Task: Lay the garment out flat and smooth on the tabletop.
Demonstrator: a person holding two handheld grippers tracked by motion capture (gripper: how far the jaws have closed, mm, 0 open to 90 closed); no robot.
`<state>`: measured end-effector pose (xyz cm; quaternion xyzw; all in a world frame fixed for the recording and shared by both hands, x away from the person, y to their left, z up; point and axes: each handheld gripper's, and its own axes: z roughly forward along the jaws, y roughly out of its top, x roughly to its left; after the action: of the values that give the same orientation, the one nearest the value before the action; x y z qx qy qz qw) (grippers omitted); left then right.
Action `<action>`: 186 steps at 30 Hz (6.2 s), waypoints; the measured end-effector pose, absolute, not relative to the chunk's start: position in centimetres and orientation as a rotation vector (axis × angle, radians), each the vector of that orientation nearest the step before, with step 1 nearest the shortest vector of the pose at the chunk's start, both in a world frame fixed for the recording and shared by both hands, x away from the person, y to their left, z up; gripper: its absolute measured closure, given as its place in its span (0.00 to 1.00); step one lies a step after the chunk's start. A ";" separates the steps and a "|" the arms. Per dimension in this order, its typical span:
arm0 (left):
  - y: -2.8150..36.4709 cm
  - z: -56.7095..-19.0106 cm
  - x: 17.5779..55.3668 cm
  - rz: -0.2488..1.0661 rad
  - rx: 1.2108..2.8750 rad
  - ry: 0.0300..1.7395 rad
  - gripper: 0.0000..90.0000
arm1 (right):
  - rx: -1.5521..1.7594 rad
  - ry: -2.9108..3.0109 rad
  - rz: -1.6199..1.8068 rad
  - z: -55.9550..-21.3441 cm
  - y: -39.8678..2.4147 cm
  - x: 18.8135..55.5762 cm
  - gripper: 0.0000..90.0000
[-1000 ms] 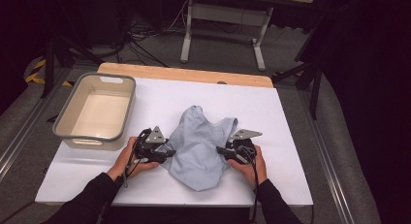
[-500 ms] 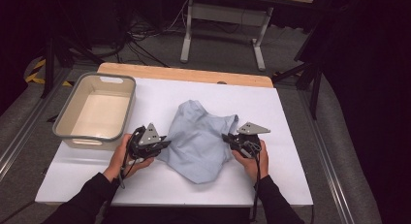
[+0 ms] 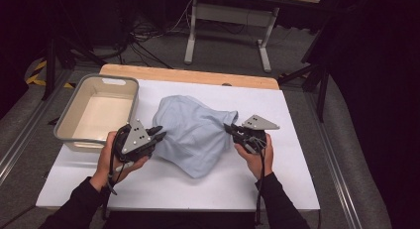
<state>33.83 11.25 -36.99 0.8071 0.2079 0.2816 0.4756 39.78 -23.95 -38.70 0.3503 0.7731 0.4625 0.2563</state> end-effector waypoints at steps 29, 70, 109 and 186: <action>9.3 -45.0 39.9 0.595 2.275 0.710 0.42 | 1.123 2.170 1.018 -43.3 -29.0 38.6 0.42; 9.6 -44.5 34.5 0.471 2.239 0.487 0.82 | 1.116 2.132 1.060 -43.2 -29.0 39.8 0.62; 11.1 -42.3 38.5 0.711 2.177 0.622 1.00 | 0.885 2.212 1.074 -38.9 -25.6 38.8 0.96; 11.1 -43.8 34.6 0.501 2.182 0.334 0.99 | 1.101 2.169 1.025 -40.8 -29.5 36.6 1.00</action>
<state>34.59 11.10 -43.83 0.8725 0.1337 0.2002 0.4252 36.64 -29.54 -40.78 0.4039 0.7960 0.3762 0.2484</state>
